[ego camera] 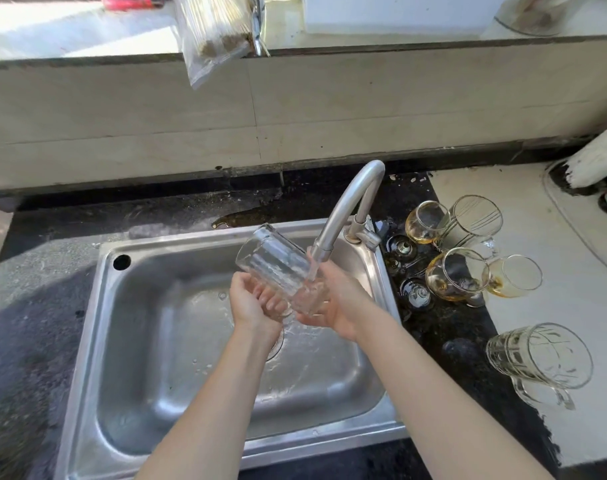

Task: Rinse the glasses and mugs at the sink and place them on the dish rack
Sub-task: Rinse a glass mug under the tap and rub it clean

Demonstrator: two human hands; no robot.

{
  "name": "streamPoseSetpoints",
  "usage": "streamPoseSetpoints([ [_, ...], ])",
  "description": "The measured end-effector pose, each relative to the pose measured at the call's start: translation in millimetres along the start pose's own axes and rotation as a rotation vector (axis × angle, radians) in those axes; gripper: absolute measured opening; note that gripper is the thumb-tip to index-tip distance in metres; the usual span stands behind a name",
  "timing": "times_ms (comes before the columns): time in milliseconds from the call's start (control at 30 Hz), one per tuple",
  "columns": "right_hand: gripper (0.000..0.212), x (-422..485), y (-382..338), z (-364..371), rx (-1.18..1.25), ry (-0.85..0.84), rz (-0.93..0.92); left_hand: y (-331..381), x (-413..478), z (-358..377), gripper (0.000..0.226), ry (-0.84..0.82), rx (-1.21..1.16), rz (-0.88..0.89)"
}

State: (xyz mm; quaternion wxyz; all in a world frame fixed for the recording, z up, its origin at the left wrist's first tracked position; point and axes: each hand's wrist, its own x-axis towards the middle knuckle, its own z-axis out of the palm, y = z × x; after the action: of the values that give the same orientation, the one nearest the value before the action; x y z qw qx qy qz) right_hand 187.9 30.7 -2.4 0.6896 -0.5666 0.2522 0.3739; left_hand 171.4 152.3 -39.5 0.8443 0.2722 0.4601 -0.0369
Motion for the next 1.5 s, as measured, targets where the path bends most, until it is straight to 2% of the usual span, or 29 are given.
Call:
streamPoseSetpoints([
  [167,0.052,-0.9,2.9,7.3,-0.419,0.26,-0.348,4.6,7.2,-8.2,0.025,0.161,0.22,0.082],
  [300,0.05,-2.5,9.3,9.3,-0.784,0.36,-0.545,10.2,3.2,-3.2,0.032,0.067,0.322,0.101],
  [400,0.05,-6.2,16.5,12.9,-1.001,0.403,-0.696,4.3,1.7,0.3,0.033,0.108,0.342,0.113],
  [500,0.04,-9.6,20.6,15.3,-0.943,0.324,-0.854,3.8,3.6,3.6,0.026,0.257,0.301,0.179],
  [600,0.046,-5.3,19.8,12.3,-0.807,0.329,-0.889,4.5,5.7,0.9,0.026,0.282,0.336,0.169],
  [700,0.05,3.6,9.0,12.9,-0.691,0.388,-0.776,4.6,5.9,-2.3,0.02,0.254,0.277,0.044],
  [833,0.044,9.5,2.5,27.1,-0.572,0.389,-0.608,1.6,7.6,-2.1,0.017,0.24,0.199,-0.037],
  [1000,0.043,-4.5,1.7,28.2,-0.662,0.301,-0.649,0.8,9.6,-3.2,0.017,0.195,0.212,-0.069],
  [1100,0.04,1.4,-13.1,16.2,-0.471,0.273,-0.539,-0.2,17.2,-7.7,0.007,0.096,0.206,-0.129],
  [1200,0.041,5.8,-10.8,5.7,-0.372,0.164,-0.509,-0.5,14.2,-3.0,0.009,0.042,0.18,-0.192],
  [1267,0.039,10.0,2.1,-0.8,-0.35,0.108,-0.484,-0.4,8.7,3.2,0.03,-0.02,0.125,-0.233],
  [1300,0.038,12.0,8.4,-2.7,-0.335,0.12,-0.486,-0.5,5.7,6.6,0.036,-0.059,0.069,-0.238],
  [1400,0.047,14.3,15.9,-1.7,-0.266,0.285,-0.545,-6.1,3.7,13.1,0.032,-0.127,-0.062,-0.23],
  [1467,0.05,9.5,14.0,2.1,-0.201,0.356,-0.587,-9.7,6.1,11.7,0.034,-0.108,-0.048,-0.211],
  [1500,0.054,7.4,11.9,3.4,-0.191,0.356,-0.595,-10.4,6.2,12.0,0.025,-0.12,-0.042,-0.249],
])
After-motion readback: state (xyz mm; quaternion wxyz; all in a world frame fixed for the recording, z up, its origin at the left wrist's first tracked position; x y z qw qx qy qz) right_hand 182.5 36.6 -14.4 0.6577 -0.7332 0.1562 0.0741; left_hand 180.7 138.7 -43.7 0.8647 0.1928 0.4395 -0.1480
